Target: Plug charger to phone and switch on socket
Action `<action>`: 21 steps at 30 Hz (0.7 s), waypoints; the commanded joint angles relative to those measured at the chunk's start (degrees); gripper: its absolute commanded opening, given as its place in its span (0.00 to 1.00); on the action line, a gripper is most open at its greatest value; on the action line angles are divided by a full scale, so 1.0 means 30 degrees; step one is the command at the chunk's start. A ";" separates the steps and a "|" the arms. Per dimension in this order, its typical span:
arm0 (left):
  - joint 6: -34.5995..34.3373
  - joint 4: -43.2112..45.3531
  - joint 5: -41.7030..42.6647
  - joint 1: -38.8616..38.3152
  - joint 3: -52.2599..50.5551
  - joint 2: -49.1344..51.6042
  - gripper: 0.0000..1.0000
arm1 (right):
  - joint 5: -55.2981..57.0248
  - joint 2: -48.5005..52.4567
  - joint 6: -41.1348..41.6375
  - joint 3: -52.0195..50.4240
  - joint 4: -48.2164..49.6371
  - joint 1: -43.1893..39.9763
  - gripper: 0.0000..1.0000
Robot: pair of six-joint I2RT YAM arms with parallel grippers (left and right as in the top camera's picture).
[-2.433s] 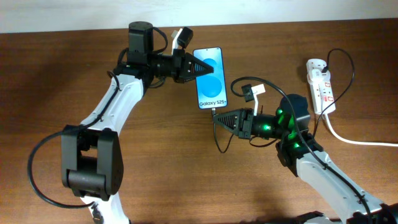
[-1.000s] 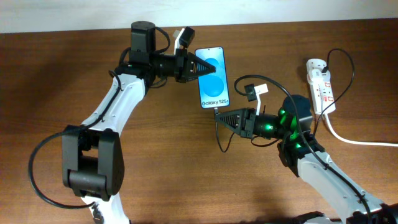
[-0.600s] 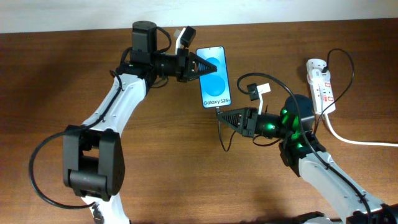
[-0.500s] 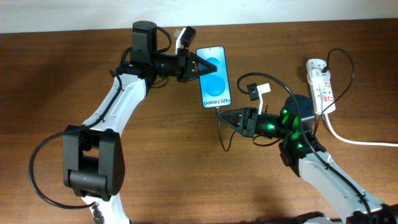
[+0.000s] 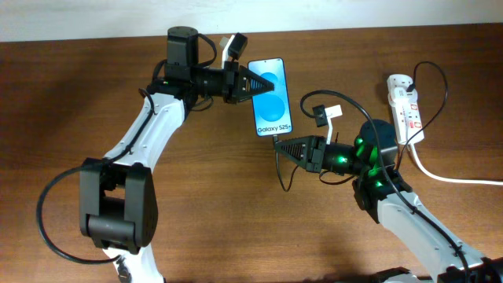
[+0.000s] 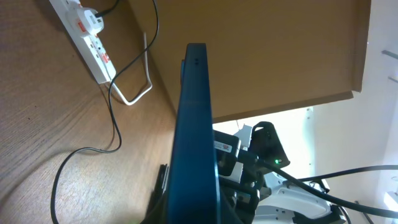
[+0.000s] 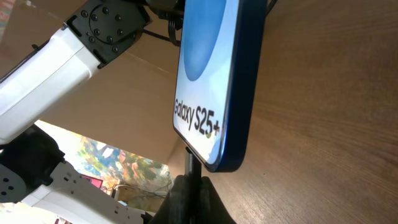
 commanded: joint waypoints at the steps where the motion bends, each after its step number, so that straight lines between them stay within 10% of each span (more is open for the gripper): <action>1: 0.0160 -0.0386 0.2667 -0.0911 0.0015 -0.0007 0.00 | 0.2987 0.0000 -0.0131 0.0561 0.0590 -0.0758 0.10; 11: 0.0153 -0.0386 0.2586 0.0532 0.0015 -0.0007 0.00 | 0.0597 0.0000 -0.0131 0.0561 0.0554 -0.0750 0.21; 17: 0.2266 -0.0393 0.2069 0.1217 0.0015 0.0255 0.00 | 0.0627 0.0000 -0.0357 0.0554 0.0546 -0.0765 0.70; 21: 0.3832 -0.1902 0.0204 0.1217 0.0015 0.1355 0.00 | 0.1056 0.0000 -0.0954 0.0561 -0.0328 -0.0765 0.82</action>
